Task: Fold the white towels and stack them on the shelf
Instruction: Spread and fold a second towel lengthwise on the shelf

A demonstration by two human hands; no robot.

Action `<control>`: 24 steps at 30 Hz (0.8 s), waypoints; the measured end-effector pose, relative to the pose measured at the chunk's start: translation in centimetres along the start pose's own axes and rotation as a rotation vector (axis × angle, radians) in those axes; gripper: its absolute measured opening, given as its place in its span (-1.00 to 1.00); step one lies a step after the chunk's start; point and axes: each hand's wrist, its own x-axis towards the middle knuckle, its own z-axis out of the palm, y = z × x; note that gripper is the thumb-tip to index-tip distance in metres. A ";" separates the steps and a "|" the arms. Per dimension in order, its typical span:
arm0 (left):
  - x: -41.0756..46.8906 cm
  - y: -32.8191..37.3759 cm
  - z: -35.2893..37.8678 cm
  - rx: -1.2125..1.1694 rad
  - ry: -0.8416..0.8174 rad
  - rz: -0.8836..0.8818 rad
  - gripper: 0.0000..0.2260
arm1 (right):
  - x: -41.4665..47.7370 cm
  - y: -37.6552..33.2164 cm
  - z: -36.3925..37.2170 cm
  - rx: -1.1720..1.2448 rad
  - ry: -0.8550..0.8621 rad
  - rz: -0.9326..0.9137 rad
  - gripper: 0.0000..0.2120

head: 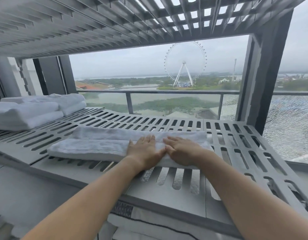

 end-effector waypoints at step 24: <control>4.3 -19.5 -2.9 -0.009 -0.137 0.070 -0.50 | 16.2 -13.0 3.2 0.085 -0.009 0.030 -0.52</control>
